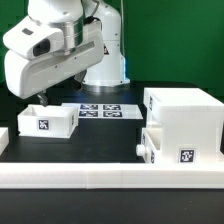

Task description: Assemble drawer

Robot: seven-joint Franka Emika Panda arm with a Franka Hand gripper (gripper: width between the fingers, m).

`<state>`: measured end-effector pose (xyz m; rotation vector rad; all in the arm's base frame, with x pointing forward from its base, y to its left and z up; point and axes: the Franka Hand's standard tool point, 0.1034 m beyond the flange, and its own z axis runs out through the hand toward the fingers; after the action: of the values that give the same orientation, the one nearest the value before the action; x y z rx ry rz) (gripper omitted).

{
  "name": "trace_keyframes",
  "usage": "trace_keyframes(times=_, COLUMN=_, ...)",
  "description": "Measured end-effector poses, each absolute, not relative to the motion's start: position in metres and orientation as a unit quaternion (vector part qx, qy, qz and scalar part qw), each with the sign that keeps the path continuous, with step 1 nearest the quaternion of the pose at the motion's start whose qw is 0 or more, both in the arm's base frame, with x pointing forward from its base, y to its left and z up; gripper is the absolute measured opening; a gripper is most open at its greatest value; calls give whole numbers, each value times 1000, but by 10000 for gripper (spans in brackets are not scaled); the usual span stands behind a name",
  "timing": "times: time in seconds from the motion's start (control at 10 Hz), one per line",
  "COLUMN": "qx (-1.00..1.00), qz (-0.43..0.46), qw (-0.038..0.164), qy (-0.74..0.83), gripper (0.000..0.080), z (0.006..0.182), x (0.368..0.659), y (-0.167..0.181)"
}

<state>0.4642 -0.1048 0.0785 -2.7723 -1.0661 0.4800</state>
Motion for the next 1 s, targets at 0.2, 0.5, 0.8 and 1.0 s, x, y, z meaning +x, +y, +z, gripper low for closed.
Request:
trace_keyframes(times=0.2, qx=-944, qz=163, qw=57, qy=-280, gripper=648, z=78, x=464, y=-102)
trace_keyframes(times=0.5, qx=-977, qz=171, qw=-3, qy=-130, gripper=648, z=72, x=460, y=-106)
trace_keyframes(times=0.8, qx=-991, qz=113, qw=-25, qy=-71, gripper=648, z=54, x=443, y=-94)
trace_keyframes(times=1.0, qx=-992, qz=112, qw=-16, qy=-48, gripper=648, z=53, x=443, y=-90)
